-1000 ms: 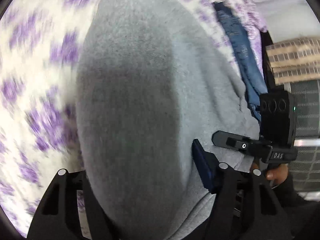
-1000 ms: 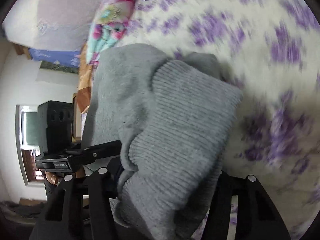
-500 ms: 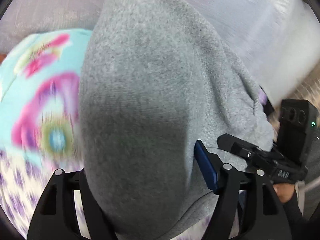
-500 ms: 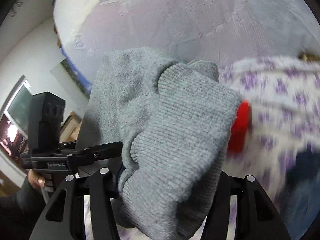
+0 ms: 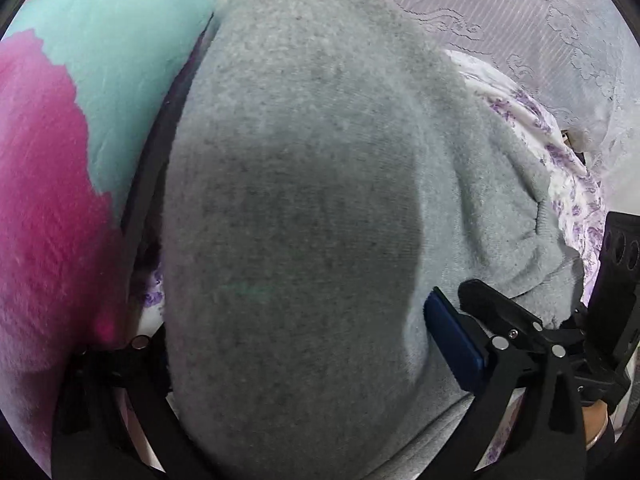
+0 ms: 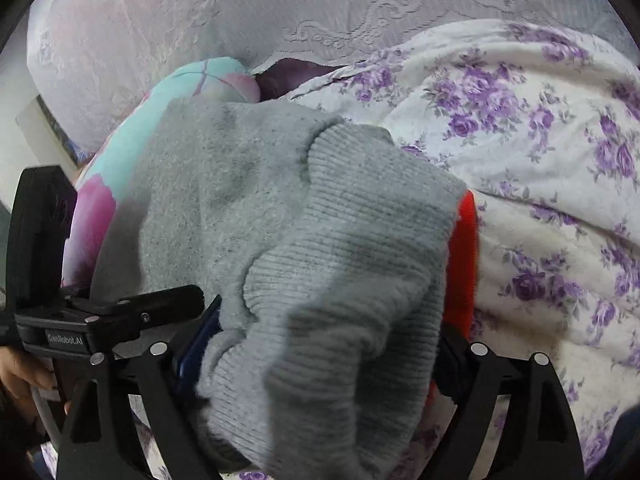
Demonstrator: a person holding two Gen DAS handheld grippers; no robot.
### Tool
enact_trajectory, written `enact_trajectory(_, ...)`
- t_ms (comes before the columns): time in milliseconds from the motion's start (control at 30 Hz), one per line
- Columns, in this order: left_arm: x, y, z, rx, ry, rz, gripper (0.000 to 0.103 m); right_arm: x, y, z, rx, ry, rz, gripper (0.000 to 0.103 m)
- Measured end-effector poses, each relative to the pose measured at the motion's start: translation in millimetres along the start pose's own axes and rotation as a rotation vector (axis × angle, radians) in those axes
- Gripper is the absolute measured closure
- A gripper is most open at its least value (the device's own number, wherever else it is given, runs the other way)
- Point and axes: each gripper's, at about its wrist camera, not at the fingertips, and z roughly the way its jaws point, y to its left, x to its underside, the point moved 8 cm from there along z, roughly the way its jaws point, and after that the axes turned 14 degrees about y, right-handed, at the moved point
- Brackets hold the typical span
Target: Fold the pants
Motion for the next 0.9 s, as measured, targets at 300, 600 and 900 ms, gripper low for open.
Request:
enact_trajectory(300, 69, -5, -59, -0.026, 0.015, 0.033, 0.008, 24, -20, -84, 0.026, -0.09, 0.107, 0.012)
enact_trajectory(600, 187, -14, -131, -0.242, -0.129, 0.021, 0.005, 140, 25, -160, 0.242, -0.118, 0.115, 0.004)
enact_trajectory(900, 302, -19, -187, -0.306, -0.151, 0.066, 0.005, 230, 101, -193, 0.253, -0.09, 0.125, 0.004)
